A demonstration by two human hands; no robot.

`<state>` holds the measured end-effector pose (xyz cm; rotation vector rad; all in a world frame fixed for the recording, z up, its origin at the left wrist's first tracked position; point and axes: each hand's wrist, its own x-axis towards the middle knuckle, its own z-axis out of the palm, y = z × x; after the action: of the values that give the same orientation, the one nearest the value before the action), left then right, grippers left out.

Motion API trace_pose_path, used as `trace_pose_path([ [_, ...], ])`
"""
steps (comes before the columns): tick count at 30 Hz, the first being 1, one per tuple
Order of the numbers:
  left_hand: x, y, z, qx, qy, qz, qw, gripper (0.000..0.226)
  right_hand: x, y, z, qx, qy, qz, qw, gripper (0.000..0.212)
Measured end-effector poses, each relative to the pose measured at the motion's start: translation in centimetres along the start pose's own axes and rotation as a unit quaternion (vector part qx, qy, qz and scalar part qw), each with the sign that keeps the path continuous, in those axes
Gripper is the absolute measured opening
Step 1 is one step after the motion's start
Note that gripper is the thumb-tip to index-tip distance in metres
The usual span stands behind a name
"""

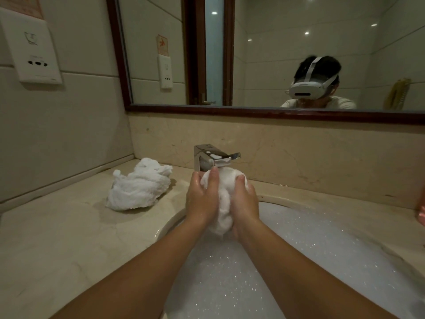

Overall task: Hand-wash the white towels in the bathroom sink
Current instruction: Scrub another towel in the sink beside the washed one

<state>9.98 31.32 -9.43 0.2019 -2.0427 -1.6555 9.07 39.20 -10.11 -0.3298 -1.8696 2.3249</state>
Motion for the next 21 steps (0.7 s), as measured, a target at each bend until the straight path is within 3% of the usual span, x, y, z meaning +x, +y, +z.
trace_pose_path([
  [2, 0.2, -0.2, 0.0, 0.009, 0.002, 0.004, 1.000, 0.035, 0.1, 0.1, 0.3, -0.020, -0.007, -0.005, 1.000, 0.074],
  [7, 0.7, -0.8, 0.4, 0.012, -0.019, -0.007, 1.000, 0.050, 0.2, 0.0, 0.3, -0.030, 0.008, -0.047, 0.998, 0.042],
  [13, 0.7, -0.8, 0.2, 0.004, -0.008, -0.021, 1.000, 0.048, 0.0, 0.3, 1.4, -0.085, 0.024, -0.048, 0.995, 0.040],
  [17, 0.7, -0.3, -0.1, -0.015, 0.008, -0.020, 1.000, 0.045, -0.2, 0.4, 1.0, -0.149, -0.003, -0.101, 0.984, 0.040],
  [21, 0.9, -0.2, -0.1, -0.040, 0.013, -0.026, 0.999, 0.057, 0.1, 0.5, 1.2, -0.166, 0.014, -0.144, 0.975, 0.032],
])
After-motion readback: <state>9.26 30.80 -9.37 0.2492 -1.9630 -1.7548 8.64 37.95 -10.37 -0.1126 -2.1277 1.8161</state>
